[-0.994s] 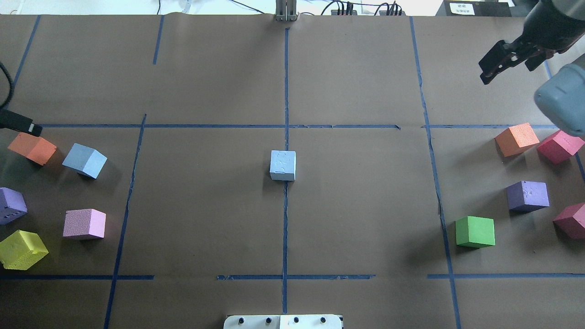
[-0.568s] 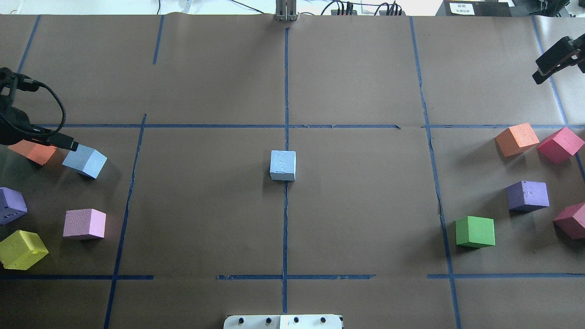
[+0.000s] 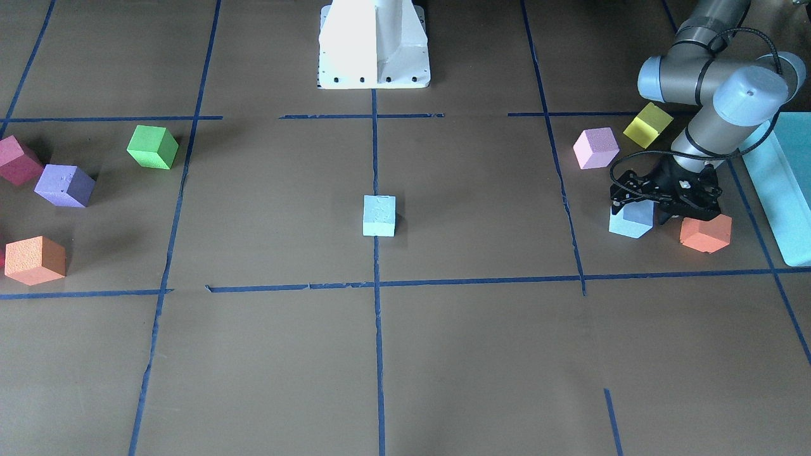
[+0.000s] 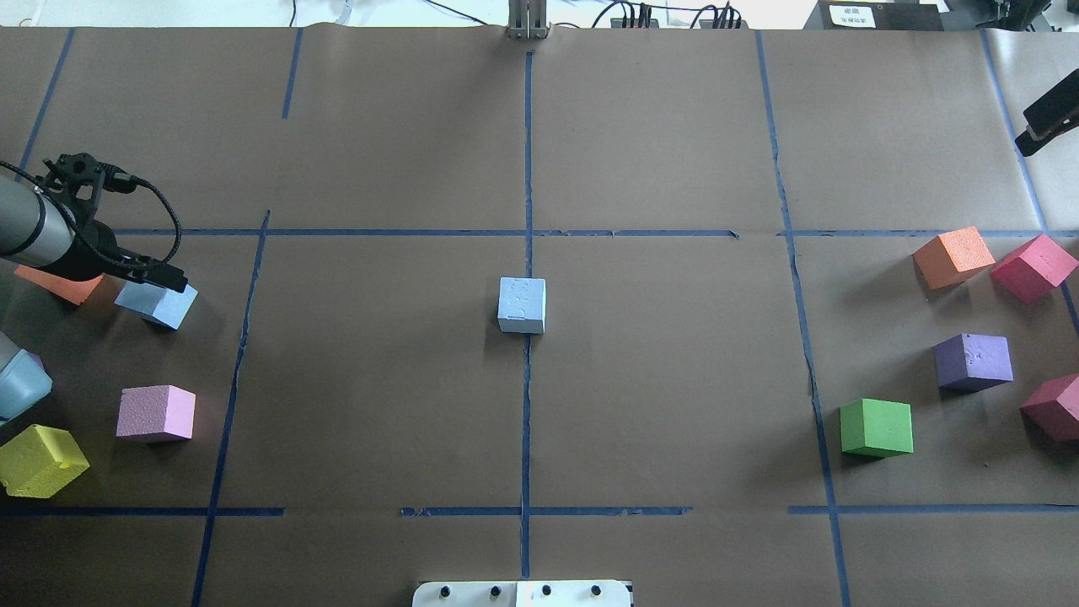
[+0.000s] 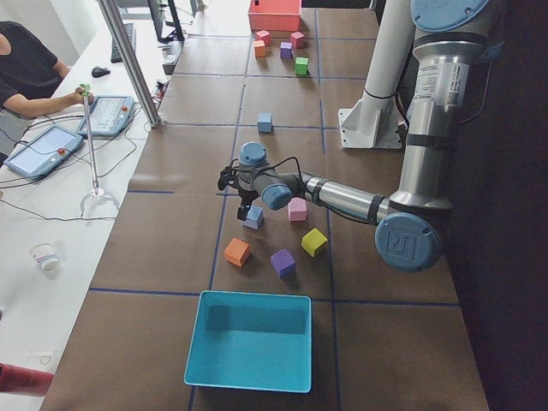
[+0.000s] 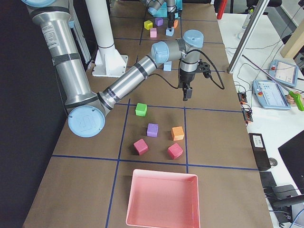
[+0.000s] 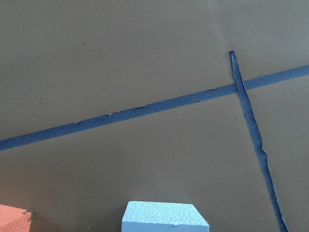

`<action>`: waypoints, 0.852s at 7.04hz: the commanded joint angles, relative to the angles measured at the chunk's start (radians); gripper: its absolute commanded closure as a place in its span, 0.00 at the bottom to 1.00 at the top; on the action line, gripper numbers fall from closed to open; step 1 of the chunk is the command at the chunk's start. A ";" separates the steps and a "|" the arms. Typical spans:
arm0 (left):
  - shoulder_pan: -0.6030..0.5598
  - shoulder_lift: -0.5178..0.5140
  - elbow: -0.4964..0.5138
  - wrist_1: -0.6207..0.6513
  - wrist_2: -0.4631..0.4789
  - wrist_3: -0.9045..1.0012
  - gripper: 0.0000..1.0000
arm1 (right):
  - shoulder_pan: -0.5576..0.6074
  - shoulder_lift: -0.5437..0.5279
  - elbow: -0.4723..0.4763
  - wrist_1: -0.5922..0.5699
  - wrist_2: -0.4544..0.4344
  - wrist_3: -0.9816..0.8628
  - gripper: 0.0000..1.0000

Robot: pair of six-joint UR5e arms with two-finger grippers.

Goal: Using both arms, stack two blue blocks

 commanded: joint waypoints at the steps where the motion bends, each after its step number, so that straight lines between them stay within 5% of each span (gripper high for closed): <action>1: 0.021 -0.005 0.028 0.000 0.001 0.008 0.00 | 0.013 -0.035 -0.003 0.005 -0.002 -0.007 0.00; 3: 0.058 -0.061 0.090 0.003 0.007 0.006 0.02 | 0.026 -0.113 -0.032 0.116 0.001 -0.006 0.00; 4: 0.057 -0.061 0.095 0.003 -0.001 0.008 0.14 | 0.033 -0.134 -0.056 0.191 0.003 -0.001 0.00; 5: 0.052 -0.049 0.083 0.007 -0.009 0.008 0.58 | 0.043 -0.135 -0.058 0.195 0.009 -0.002 0.00; 6: 0.041 -0.044 0.079 0.009 -0.028 0.008 0.84 | 0.051 -0.135 -0.058 0.194 0.012 -0.004 0.00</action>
